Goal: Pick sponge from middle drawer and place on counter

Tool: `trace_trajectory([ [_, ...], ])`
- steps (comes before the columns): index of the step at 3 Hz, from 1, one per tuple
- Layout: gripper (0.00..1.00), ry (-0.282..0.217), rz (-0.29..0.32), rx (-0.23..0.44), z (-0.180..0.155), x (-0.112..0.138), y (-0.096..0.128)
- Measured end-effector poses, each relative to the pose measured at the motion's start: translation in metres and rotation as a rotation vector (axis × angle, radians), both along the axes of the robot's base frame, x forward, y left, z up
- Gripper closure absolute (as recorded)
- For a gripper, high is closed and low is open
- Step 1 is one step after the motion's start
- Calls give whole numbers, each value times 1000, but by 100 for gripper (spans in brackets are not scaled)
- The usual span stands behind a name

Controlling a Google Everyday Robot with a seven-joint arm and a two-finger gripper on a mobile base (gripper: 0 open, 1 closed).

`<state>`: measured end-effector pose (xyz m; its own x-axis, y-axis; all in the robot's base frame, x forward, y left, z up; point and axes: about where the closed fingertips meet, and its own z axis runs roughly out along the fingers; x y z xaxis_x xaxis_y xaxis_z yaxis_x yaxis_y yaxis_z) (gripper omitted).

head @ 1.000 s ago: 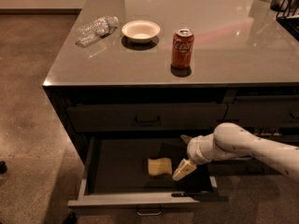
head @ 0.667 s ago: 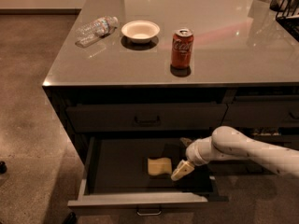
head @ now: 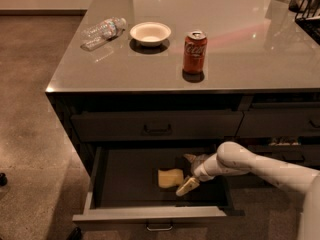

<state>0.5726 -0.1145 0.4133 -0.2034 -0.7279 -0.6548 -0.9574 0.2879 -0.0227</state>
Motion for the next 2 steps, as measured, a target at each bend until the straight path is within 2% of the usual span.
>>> trace_trajectory([
  [1, 5, -3, 10, 31, -25, 4, 10],
  [2, 21, -1, 14, 60, -40, 7, 19],
])
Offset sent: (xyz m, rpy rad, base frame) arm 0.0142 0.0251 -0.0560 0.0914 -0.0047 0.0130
